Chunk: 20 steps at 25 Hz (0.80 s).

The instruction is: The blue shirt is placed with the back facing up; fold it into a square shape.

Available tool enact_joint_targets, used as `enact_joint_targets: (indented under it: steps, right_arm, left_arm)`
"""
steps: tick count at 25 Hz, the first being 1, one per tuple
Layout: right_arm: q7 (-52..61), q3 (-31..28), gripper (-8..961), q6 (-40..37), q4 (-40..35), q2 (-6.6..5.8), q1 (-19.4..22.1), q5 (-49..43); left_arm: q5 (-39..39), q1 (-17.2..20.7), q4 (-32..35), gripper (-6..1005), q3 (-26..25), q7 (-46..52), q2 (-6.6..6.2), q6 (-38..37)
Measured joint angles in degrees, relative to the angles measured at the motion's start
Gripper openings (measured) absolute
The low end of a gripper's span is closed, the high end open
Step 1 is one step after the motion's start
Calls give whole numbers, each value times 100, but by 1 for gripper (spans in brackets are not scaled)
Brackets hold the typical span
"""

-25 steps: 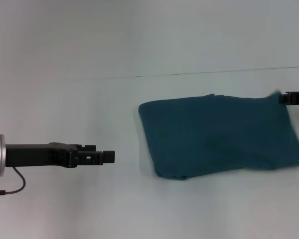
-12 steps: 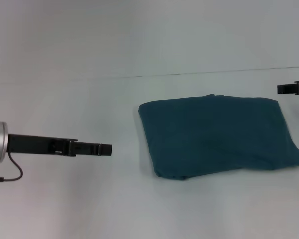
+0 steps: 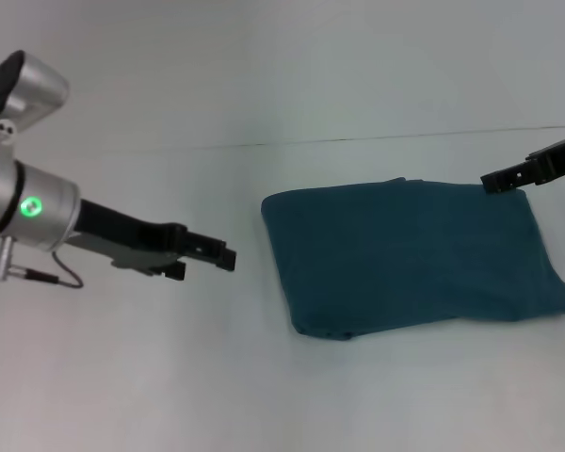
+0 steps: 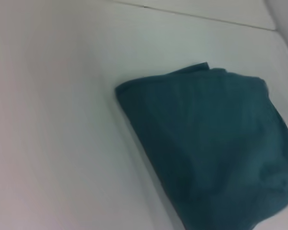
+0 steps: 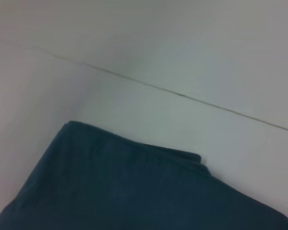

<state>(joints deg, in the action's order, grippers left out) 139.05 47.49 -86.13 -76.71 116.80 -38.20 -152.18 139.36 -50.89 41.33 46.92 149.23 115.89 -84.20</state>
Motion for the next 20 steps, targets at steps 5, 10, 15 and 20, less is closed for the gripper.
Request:
enact_joint_targets:
  steps: [5, 10, 15, 20]
  right_arm:
    - [-10, 22, 891, -227, -201, 15, 5, -30]
    - [-213, 3, 889, -248, -209, 89, 84, -4]
    - [-514, -6, 887, -234, -213, 240, 165, 7]
    - [-628, 35, 886, -232, -198, 271, 185, 198]
  left_arm:
    - [36, -435, -638, 921, 3, 325, -70, 431]
    - [2, -589, -868, 920, 8, 734, -18, 914]
    - [-16, -737, -1183, 921, 0, 793, 58, 1219]
    - [6, -975, -1478, 921, 52, 757, 204, 1415]
